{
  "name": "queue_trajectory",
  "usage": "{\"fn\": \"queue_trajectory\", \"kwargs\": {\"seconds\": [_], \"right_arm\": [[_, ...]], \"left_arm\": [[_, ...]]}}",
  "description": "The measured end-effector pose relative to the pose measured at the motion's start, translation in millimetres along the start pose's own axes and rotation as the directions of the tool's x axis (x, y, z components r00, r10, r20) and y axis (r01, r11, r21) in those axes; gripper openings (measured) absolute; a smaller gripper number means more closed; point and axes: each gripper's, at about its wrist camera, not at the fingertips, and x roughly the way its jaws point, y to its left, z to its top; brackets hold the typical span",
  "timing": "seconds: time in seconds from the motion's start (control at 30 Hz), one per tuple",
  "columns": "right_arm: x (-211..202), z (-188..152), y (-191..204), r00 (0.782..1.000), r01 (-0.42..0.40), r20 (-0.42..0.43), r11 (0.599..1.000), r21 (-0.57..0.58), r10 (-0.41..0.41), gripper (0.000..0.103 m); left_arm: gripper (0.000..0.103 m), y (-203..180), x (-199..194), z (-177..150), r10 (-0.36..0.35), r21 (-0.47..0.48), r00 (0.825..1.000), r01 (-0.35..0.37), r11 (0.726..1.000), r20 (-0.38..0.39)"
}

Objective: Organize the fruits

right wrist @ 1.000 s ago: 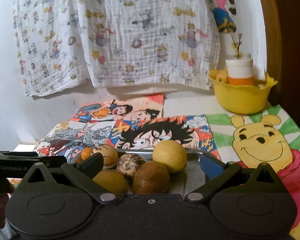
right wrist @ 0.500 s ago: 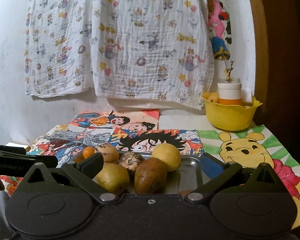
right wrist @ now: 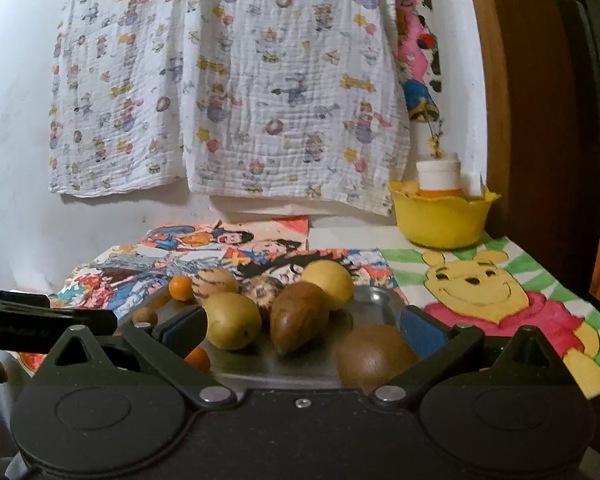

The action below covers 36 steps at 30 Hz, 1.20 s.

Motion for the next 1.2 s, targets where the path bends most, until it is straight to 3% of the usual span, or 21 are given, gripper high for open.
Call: {"fn": "queue_trajectory", "kwargs": {"seconds": [0.2, 0.83, 1.2], "right_arm": [[-8, -11, -7, 1.0, -0.007, -0.007, 1.0, 0.005, 0.008, 0.102], [-20, -32, -7, 0.998, -0.019, -0.066, 1.0, 0.011, 0.02, 0.102], [-18, -33, -7, 0.997, -0.022, -0.08, 1.0, -0.001, 0.022, 0.102]], "left_arm": [[0.103, -10, -5, -12, 0.025, 0.075, 1.0, -0.025, 0.997, -0.002], [0.103, -2, -13, -23, 0.031, 0.046, 0.996, -0.027, 0.999, -0.085], [0.102, -5, -12, -23, 0.034, 0.056, 0.995, -0.029, 0.998, -0.095]]}}
